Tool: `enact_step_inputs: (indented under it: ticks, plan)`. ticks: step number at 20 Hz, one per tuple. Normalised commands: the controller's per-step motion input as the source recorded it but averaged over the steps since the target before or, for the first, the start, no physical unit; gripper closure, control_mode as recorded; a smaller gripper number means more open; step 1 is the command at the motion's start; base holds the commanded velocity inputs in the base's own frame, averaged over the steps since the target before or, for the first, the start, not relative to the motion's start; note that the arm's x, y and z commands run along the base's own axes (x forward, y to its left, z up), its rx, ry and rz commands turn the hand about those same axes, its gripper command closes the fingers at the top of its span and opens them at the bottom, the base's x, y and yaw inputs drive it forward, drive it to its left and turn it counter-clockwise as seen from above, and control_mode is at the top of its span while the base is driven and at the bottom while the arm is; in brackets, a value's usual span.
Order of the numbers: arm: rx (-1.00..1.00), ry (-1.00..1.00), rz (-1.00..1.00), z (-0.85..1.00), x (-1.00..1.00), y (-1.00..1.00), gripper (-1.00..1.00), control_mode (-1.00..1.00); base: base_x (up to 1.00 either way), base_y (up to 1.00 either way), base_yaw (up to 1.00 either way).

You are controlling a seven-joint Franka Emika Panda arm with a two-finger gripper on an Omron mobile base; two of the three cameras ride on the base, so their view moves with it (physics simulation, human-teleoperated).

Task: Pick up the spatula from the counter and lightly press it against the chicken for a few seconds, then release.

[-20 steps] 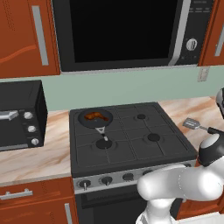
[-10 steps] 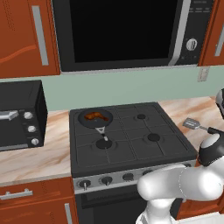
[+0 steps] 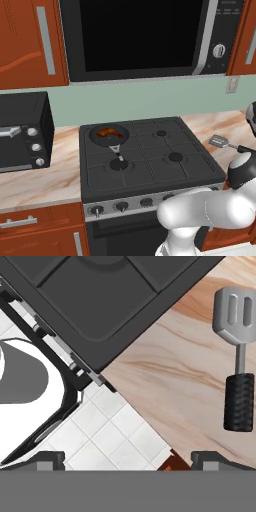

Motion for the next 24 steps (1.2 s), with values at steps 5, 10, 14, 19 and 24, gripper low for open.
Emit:
enact_step_inputs:
  ticks: [5,10,14,19,24]
  plan:
    - [-0.02,0.0,0.0,-0.07,0.05,0.0,-1.0,-1.0,0.0,0.0,0.0]
    - [-0.03,0.0,-0.01,-0.03,0.13,0.0,-1.0,-1.0,0.0,0.0,0.0]
    - [-0.02,0.0,-0.02,-0.04,0.16,0.0,-1.0,-1.0,0.0,0.0,0.0]
    - [-0.01,0.0,-0.02,-0.04,0.13,0.0,-1.0,-1.0,0.0,0.0,0.0]
    - [0.0,0.0,0.0,-0.04,0.07,-0.02,-1.0,-1.0,0.0,0.0,0.0]
